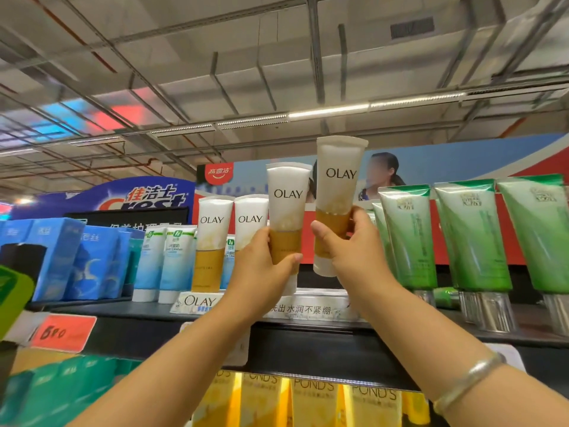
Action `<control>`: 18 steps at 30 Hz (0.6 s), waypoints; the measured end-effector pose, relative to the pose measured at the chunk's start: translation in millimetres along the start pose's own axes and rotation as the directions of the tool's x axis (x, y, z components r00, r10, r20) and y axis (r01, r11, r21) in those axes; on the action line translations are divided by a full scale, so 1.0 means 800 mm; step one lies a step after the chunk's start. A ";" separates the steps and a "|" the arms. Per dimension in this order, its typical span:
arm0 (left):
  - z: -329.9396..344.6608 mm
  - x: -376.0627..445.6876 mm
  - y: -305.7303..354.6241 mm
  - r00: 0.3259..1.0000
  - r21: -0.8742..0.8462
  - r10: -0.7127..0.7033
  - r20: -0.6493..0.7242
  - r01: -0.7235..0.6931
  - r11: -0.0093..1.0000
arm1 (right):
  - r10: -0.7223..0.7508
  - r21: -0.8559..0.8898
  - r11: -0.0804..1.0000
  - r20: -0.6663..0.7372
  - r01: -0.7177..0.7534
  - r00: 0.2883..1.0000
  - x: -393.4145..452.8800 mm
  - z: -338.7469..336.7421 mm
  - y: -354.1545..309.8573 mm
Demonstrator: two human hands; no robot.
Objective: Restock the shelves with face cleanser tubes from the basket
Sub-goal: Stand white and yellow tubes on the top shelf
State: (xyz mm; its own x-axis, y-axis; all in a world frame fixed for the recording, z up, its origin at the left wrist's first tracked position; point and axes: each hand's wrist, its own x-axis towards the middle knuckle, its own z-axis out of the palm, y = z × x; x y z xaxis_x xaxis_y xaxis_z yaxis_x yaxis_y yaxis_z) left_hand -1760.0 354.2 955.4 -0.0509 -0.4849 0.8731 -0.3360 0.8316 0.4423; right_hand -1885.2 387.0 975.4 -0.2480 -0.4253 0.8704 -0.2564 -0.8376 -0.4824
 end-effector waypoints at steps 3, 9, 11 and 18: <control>0.001 0.004 -0.001 0.998 -0.031 -0.048 0.035 0.049 0.998 | 0.041 0.033 0.999 -0.036 -0.039 0.999 0.001 -0.002 0.004; 0.007 0.011 -0.007 0.977 -0.050 -0.162 0.140 0.171 0.984 | 0.048 -0.018 0.999 -0.012 -0.048 0.999 -0.004 -0.004 0.007; 0.008 0.010 -0.008 0.974 -0.018 -0.154 0.163 0.159 0.987 | 0.050 -0.020 0.999 -0.015 -0.051 0.999 -0.004 -0.005 0.007; 0.011 0.010 -0.008 0.971 0.111 -0.177 0.163 0.161 0.981 | 0.103 -0.066 0.992 -0.039 -0.105 0.994 -0.004 -0.008 0.010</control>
State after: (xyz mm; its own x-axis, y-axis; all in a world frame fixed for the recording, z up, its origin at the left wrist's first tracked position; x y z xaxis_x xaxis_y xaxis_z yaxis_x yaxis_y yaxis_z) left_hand -1766.7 342.6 957.9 -0.1432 -0.6623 0.7355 -0.4423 0.7076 0.5510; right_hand -1892.8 383.6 968.2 -0.3098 -0.4955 0.8115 -0.2899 -0.7636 -0.5769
